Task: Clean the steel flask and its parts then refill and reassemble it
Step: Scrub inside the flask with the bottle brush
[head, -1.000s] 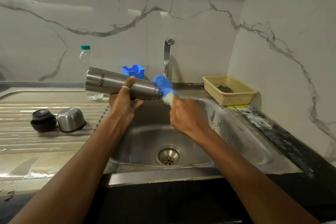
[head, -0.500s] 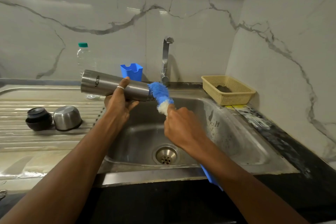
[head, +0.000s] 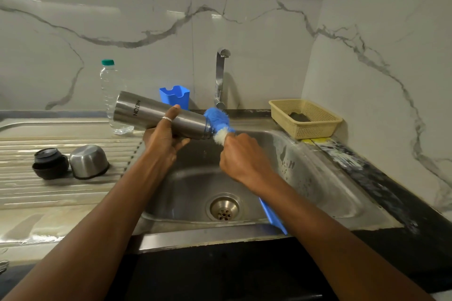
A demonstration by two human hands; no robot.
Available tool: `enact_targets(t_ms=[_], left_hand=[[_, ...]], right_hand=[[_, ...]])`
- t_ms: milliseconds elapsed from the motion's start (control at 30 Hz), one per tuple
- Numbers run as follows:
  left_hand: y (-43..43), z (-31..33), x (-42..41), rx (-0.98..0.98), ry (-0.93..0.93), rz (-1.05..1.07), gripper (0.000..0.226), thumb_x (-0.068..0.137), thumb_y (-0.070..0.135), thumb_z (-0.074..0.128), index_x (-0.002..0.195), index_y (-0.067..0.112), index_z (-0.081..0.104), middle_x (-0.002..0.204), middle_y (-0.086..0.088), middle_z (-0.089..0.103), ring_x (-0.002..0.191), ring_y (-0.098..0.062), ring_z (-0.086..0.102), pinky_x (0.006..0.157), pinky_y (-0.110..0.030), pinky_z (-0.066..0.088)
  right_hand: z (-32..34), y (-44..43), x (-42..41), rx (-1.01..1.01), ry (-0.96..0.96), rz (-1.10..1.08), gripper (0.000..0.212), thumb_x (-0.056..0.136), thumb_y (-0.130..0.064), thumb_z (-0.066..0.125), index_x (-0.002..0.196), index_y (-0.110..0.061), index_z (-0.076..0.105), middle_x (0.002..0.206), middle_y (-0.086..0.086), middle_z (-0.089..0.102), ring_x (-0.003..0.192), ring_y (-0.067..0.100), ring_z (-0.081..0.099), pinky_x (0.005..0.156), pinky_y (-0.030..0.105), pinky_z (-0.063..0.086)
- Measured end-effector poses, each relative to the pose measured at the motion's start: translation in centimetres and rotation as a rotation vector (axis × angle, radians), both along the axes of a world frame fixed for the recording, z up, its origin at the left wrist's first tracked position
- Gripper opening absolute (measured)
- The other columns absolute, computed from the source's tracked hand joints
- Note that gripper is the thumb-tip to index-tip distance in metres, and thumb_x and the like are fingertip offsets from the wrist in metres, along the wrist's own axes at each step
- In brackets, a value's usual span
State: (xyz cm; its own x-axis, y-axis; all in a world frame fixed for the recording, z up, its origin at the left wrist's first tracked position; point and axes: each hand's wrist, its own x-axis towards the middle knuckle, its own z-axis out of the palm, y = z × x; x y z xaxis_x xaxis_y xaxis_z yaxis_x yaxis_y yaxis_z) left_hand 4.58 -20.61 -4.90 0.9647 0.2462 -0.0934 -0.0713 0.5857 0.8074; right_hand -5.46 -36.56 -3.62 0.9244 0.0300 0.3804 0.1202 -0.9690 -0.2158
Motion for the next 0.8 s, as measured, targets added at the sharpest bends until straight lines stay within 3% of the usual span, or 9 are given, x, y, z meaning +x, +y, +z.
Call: enact_targets(t_ms=[167,333,500,667,800], left_hand=[[0.2,-0.2,0.4,-0.018,0.023,0.01,0.064,0.077,0.025,0.088,0.13,0.01,0.055,0.117,-0.012,0.07,0.1,-0.03,0.073,0.077,-0.053,0.063],[1.0,-0.2,0.7,-0.087,0.012,-0.075,0.063,0.079,0.025,0.086,0.132,0.012,0.054,0.115,-0.012,0.071,0.094,-0.028,0.075,0.066,-0.046,0.063],[0.8,-0.2,1.1,-0.076,-0.005,-0.155,0.063,0.084,0.012,0.078,0.14,0.009,0.049,0.118,-0.015,0.065,0.104,-0.03,0.07,0.081,-0.048,0.062],[0.7,-0.4,1.6,-0.059,-0.021,-0.161,0.062,0.083,0.006,0.076,0.139,0.008,0.051,0.12,-0.019,0.067,0.102,-0.031,0.072,0.075,-0.049,0.063],[1.1,-0.5,1.6,-0.077,-0.017,-0.116,0.062,0.081,0.01,0.082,0.135,0.008,0.052,0.121,-0.017,0.069,0.101,-0.032,0.074,0.077,-0.05,0.063]], right_hand=[[-1.3,0.7,-1.7,-0.027,0.011,0.03,0.033,0.098,-0.011,0.053,0.129,0.002,0.053,0.11,0.017,0.067,0.096,0.033,0.068,0.073,0.036,0.049],[-0.8,0.1,-0.5,-0.018,-0.024,0.01,0.034,0.098,-0.014,0.053,0.128,0.001,0.055,0.109,0.018,0.068,0.095,0.033,0.068,0.069,0.033,0.044],[-0.9,0.0,-0.4,0.007,-0.04,-0.002,0.033,0.098,-0.015,0.053,0.127,0.001,0.054,0.105,0.017,0.068,0.091,0.032,0.068,0.069,0.035,0.05],[-0.7,-0.4,-0.3,-0.01,-0.068,-0.019,0.036,0.098,-0.014,0.051,0.131,0.001,0.052,0.105,0.017,0.068,0.09,0.032,0.068,0.066,0.034,0.045],[-1.5,0.7,-1.5,-0.057,-0.057,0.007,0.049,0.1,-0.014,0.05,0.145,0.002,0.038,0.113,0.016,0.067,0.097,0.03,0.069,0.072,0.033,0.046]])
